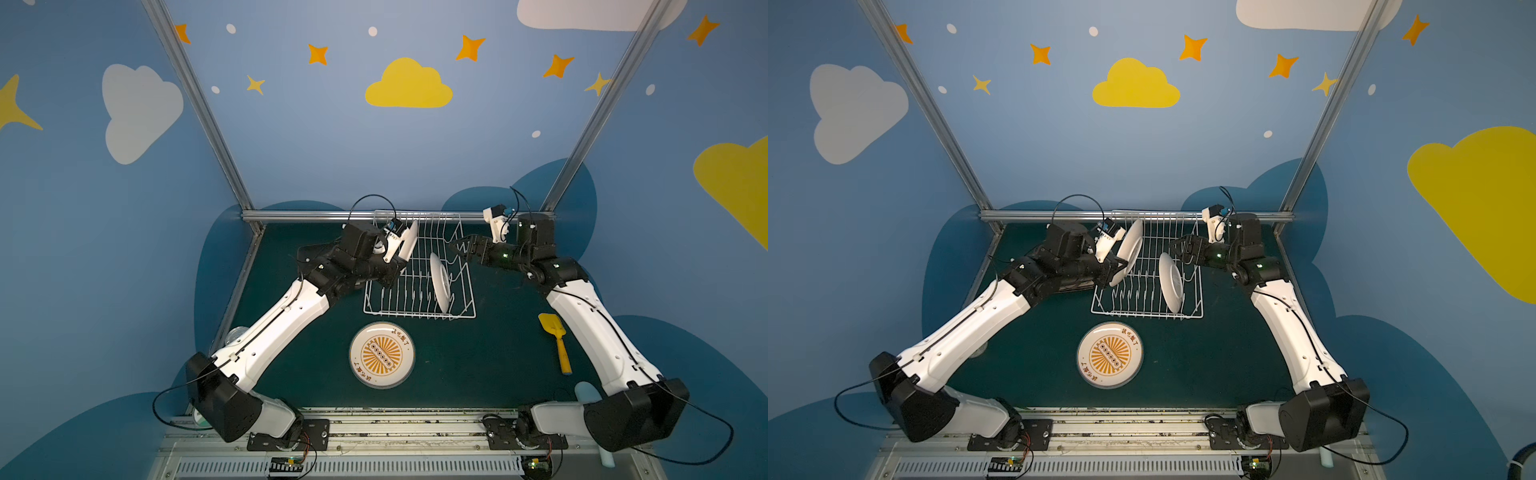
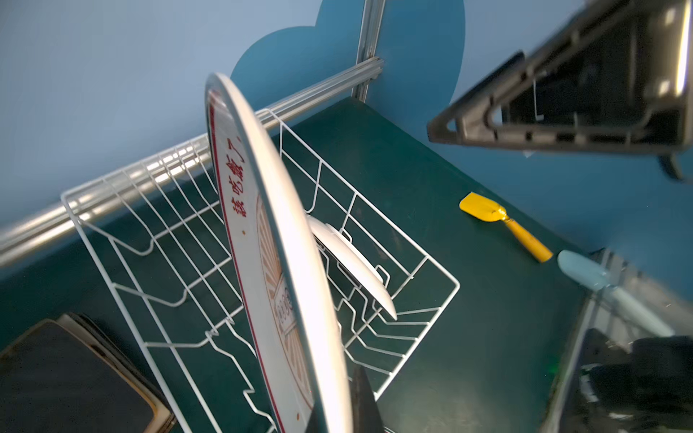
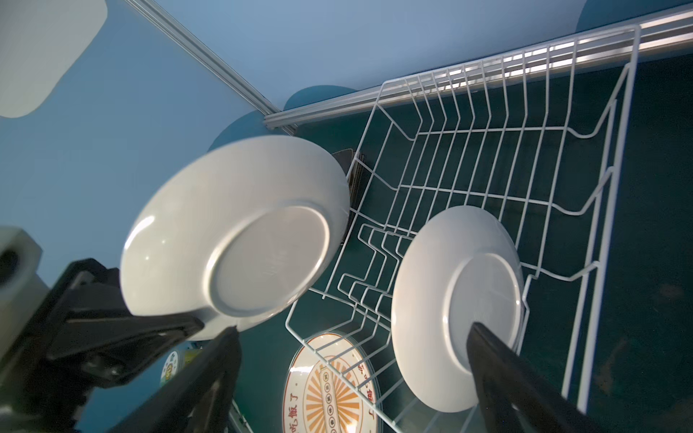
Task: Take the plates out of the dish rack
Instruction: 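Lift the printed plate up out of the rack with the left gripper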
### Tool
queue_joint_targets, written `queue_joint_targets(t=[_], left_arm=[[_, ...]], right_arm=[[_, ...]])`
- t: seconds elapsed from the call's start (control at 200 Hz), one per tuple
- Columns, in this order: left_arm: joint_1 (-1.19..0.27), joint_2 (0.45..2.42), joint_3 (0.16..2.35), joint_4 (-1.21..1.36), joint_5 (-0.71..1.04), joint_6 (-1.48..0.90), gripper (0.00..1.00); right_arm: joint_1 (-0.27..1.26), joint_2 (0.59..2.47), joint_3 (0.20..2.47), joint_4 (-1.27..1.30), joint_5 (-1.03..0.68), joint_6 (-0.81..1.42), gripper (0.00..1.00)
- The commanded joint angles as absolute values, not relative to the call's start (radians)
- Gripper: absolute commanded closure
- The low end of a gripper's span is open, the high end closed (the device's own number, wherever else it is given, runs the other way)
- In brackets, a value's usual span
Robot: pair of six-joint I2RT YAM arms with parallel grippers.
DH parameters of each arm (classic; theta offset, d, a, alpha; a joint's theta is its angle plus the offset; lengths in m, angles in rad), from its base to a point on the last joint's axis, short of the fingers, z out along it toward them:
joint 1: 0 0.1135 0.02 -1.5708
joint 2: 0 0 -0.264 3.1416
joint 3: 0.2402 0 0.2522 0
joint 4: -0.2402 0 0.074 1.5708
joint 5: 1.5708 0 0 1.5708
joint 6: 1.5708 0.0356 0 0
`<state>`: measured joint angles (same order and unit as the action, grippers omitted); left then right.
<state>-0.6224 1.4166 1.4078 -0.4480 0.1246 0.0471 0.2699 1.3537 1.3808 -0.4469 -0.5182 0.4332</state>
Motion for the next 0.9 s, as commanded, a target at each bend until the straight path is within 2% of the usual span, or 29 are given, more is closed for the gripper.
queue_joint_targets(t=[0.0, 0.35, 0.636, 0.891], left_arm=[[-0.626, 1.343, 1.324, -0.214, 0.059, 0.246, 0.97], [-0.737, 1.296, 1.184, -0.147, -0.095, 0.689, 0.97], [-0.829, 1.342, 1.08, 0.036, -0.321, 0.97, 0.97], [-0.862, 1.352, 1.033, 0.171, -0.408, 1.08, 0.97]], right_arm=[[0.271, 1.369, 1.439, -0.459, -0.562, 0.502, 0.07], [0.315, 1.421, 1.472, -0.442, -0.585, 0.564, 0.11], [0.345, 1.45, 1.481, -0.476, -0.564, 0.569, 0.14], [0.356, 1.501, 1.51, -0.576, -0.56, 0.553, 0.26]])
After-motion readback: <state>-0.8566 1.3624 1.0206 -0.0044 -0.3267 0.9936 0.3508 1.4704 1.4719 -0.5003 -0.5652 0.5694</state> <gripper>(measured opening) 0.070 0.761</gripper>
